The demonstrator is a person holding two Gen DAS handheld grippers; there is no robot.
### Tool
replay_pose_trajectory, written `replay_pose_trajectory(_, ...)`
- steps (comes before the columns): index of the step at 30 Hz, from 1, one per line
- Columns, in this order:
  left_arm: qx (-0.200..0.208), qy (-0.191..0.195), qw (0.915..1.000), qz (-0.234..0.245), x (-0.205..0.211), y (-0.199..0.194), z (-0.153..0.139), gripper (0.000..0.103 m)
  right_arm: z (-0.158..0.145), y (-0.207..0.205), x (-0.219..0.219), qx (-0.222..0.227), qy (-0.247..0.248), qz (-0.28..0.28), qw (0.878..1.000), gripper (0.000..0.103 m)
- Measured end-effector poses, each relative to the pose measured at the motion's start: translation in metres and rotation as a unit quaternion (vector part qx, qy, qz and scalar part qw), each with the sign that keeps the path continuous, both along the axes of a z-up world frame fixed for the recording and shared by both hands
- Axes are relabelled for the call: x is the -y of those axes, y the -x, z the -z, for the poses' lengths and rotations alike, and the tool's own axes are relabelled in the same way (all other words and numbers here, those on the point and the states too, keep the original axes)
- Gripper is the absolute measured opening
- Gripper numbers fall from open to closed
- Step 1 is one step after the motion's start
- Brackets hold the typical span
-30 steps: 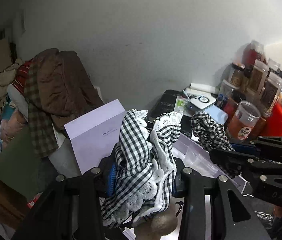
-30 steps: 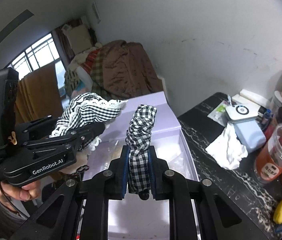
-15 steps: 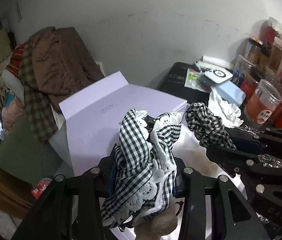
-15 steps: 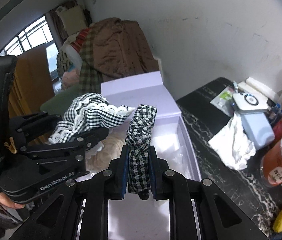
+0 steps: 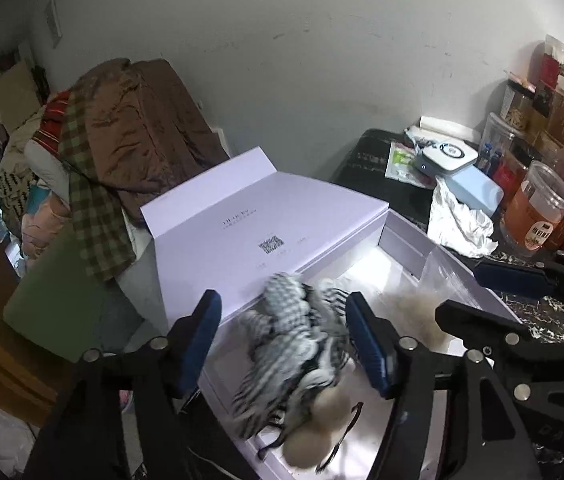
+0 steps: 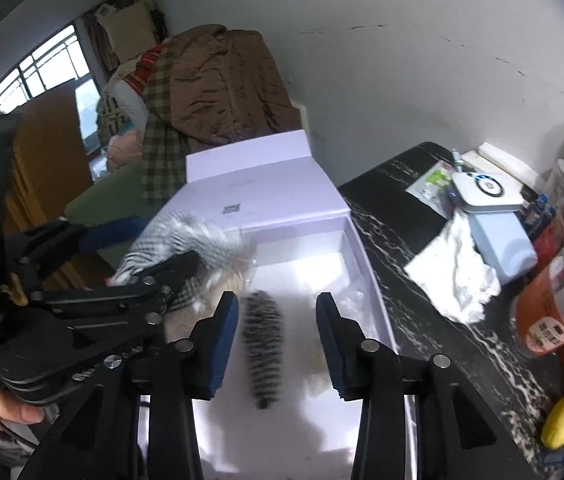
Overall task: Organize soft objects
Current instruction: 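Open both tools to drop the gingham items into the box, then move both tools back toward the snack packets on the table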
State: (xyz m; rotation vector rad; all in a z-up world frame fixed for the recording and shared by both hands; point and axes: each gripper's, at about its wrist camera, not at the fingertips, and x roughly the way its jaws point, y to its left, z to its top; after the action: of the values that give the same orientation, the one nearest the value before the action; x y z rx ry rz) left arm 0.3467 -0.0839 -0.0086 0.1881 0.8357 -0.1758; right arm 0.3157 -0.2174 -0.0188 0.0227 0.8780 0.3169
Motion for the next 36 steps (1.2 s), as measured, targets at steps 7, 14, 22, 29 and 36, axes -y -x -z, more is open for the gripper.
replay_pose_trajectory(7, 0.029, 0.005, 0.9996, 0.002, 0.001, 0.020, -0.026, 0.068, -0.012, 0.015, 0.012, 0.007, 0.002, 0.023, 1.000, 0.047)
replay_pose_trajectory(14, 0.061, 0.022, 0.9979, 0.003, -0.003, 0.046, -0.060, 0.068, -0.041, 0.039, 0.015, 0.041, 0.004, 0.027, 0.999, 0.047)
replay_pose_trajectory(22, 0.114, 0.042, 0.9925, 0.007, -0.015, 0.085, -0.103, 0.068, -0.084, 0.074, 0.012, 0.097, 0.006, 0.028, 0.995, 0.051)
replay_pose_trajectory(29, 0.149, 0.056, 0.9872, 0.014, -0.025, 0.122, -0.131, 0.068, -0.112, 0.108, 0.009, 0.136, 0.006, 0.025, 0.990, 0.052)
replay_pose_trajectory(36, 0.181, 0.065, 0.9812, 0.017, -0.034, 0.157, -0.148, 0.068, -0.132, 0.142, 0.003, 0.171, 0.005, 0.021, 0.985, 0.056)
